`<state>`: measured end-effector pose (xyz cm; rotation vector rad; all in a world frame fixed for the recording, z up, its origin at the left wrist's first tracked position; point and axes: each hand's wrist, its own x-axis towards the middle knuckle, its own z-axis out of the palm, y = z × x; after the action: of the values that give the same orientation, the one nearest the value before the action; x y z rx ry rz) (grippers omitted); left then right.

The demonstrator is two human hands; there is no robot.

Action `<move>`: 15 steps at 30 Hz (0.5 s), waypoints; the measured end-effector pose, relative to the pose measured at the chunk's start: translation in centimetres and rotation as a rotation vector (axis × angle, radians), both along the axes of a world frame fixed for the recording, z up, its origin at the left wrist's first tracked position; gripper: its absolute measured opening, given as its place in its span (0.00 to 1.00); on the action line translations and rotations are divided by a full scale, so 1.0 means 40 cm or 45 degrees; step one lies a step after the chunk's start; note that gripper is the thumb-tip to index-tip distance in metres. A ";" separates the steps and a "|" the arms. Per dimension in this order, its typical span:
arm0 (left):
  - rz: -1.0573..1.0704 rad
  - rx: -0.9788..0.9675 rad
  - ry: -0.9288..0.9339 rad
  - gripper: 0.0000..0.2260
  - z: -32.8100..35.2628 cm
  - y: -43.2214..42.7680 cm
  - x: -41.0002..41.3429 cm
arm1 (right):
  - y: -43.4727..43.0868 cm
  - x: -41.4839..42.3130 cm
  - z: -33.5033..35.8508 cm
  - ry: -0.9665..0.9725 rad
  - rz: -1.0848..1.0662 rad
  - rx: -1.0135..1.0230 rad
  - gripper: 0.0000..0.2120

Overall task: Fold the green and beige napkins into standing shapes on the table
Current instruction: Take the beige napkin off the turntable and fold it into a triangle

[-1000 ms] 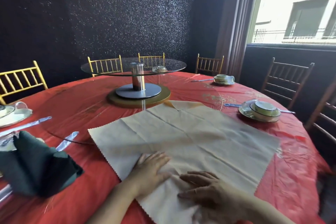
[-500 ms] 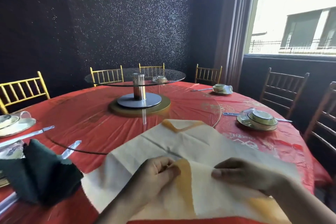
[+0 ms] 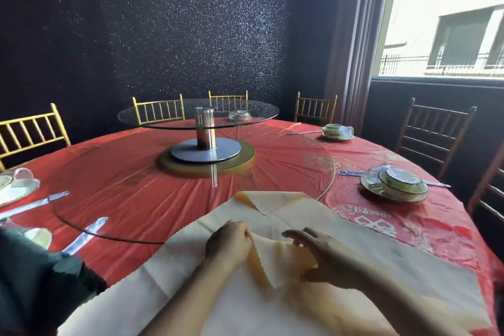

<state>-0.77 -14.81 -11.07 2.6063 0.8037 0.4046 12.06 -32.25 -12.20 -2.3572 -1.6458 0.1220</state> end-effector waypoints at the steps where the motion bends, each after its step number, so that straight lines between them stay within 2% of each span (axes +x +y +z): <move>1: -0.002 -0.006 0.009 0.06 -0.001 0.009 0.009 | 0.013 0.013 -0.010 0.038 -0.003 0.061 0.35; 3: 0.017 -0.037 -0.002 0.06 -0.001 0.029 0.031 | 0.031 0.044 -0.030 0.123 -0.048 0.188 0.25; 6: 0.048 0.007 -0.102 0.11 0.005 0.058 0.072 | 0.056 0.064 -0.035 0.345 -0.151 0.439 0.08; 7: 0.014 0.065 -0.123 0.14 0.006 0.067 0.086 | 0.067 0.068 -0.035 0.394 -0.194 0.510 0.07; 8: -0.042 0.147 -0.114 0.17 0.006 0.077 0.101 | 0.079 0.070 -0.035 0.411 -0.226 0.577 0.11; 9: -0.109 0.238 -0.089 0.21 0.009 0.085 0.115 | 0.091 0.073 -0.039 0.396 -0.237 0.613 0.15; 11: -0.226 0.345 0.002 0.24 0.019 0.101 0.142 | 0.107 0.075 -0.048 0.385 -0.199 0.655 0.16; 13: -0.317 0.305 0.105 0.22 0.021 0.118 0.171 | 0.120 0.077 -0.051 0.357 -0.198 0.671 0.15; 15: -0.367 0.137 0.128 0.19 0.011 0.135 0.188 | 0.131 0.083 -0.052 0.328 -0.225 0.663 0.14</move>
<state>6.77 -9.43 -10.64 2.8062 0.4351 0.2410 15.39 -27.02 -14.28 -1.9777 -1.1698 -0.0340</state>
